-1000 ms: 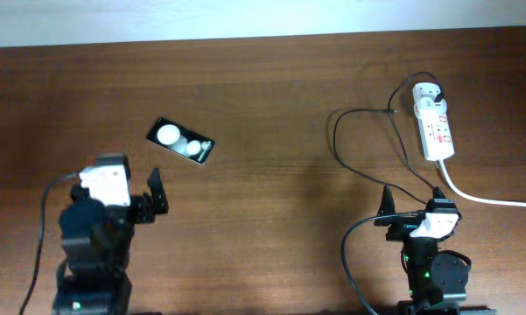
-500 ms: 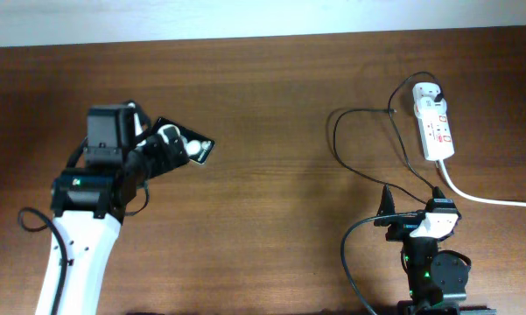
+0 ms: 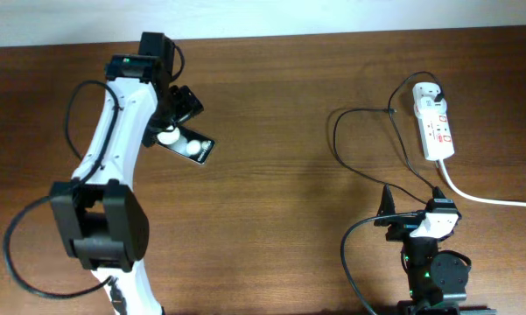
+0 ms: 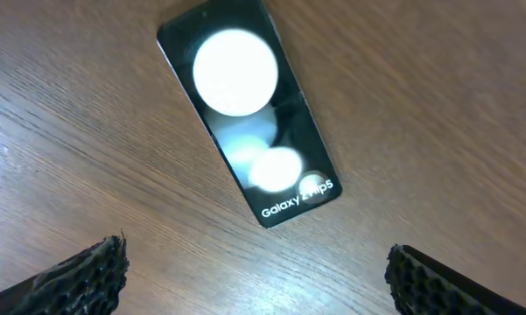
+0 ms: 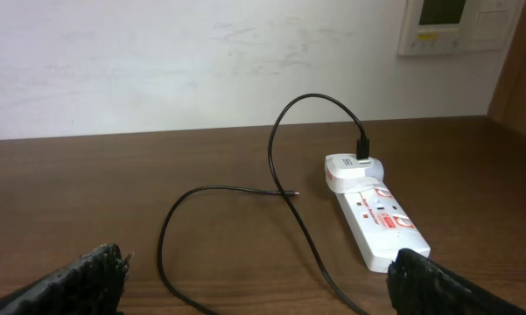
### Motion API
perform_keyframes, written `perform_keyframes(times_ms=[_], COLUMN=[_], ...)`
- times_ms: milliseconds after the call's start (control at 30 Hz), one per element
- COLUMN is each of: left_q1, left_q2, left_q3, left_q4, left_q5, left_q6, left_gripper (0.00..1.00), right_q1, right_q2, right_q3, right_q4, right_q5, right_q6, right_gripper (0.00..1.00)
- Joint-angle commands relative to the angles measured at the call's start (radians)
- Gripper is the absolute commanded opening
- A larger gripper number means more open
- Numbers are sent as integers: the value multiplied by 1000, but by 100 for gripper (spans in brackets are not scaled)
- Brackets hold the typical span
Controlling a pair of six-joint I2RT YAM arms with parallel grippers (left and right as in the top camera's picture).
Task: Plug charger to phone and switch on socket
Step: 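Reach the left gripper down to the black phone and grasp it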
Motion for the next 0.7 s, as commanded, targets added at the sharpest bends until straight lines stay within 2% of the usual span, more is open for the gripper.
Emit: perform_keyframes(times_ms=[0, 100, 167, 233, 367, 667], left_q1=[24, 53, 55, 49, 50, 71], left_q2=[61, 129, 150, 150, 161, 306], left_q3=[19, 15, 14, 11, 11, 11], left_q4=[5, 34, 102, 130, 137, 145], left_q5=[9, 58, 128, 90, 79, 71], left_q6=[-68, -156, -155, -156, -277, -280], left_gripper=[99, 99, 99, 99, 99, 99], right_q1=[8, 8, 8, 8, 8, 8], right_q2=[-6, -6, -6, -6, -6, -6], right_q3=[-5, -5, -5, -5, -5, -5], right_q4=[-7, -7, -7, -7, -7, -7], right_q5=[-2, -2, -2, -2, -2, -2], right_q6=[0, 0, 0, 0, 0, 0], right_gripper=[99, 99, 99, 99, 99, 99])
